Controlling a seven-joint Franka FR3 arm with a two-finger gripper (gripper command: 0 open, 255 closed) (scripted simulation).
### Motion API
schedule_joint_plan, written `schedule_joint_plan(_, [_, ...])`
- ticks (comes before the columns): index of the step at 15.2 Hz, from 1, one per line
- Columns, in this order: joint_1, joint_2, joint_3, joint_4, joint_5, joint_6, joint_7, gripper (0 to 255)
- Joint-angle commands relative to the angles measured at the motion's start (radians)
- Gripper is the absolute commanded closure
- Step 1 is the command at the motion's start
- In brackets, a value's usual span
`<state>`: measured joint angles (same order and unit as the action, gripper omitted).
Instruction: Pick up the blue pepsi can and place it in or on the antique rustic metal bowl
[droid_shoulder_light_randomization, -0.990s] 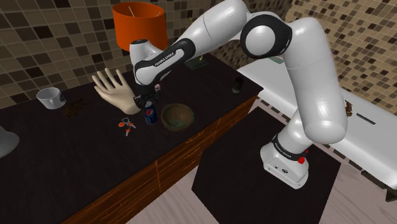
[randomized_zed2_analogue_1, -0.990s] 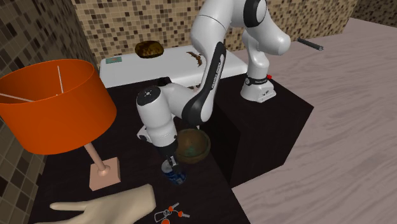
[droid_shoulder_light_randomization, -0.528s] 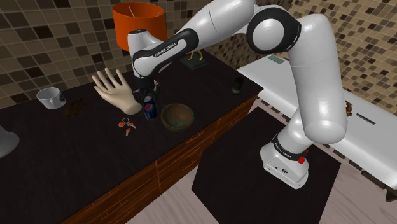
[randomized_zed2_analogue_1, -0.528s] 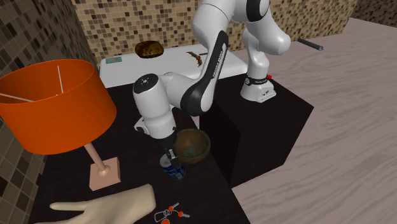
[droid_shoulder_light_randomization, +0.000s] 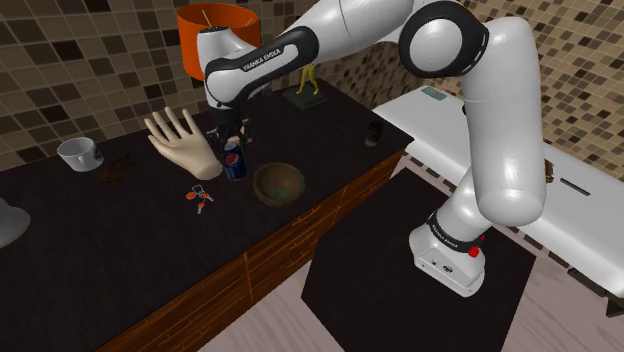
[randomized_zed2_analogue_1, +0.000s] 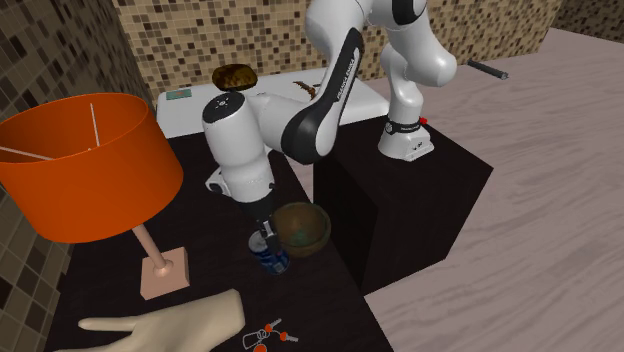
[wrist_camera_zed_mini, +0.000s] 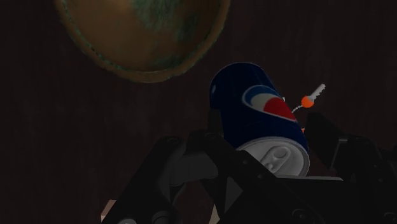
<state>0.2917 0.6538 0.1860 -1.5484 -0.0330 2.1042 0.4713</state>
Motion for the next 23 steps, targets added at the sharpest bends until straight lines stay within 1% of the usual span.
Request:
schedule_joint_plan(1, [0.0,-0.015,0.002,0.003,0.002,-0.018,0.001,255])
schedule_joint_plan(12, [-0.004,-0.079,0.008,0.043,0.011,-0.121,0.003,255])
schedule_joint_plan(17, [-0.055,-0.292,0.016,-0.243,0.046,-0.048,-0.04,255])
schedule_joint_plan(23, [-0.102,-0.53,0.012,-0.517,0.096,-0.012,-0.11,255])
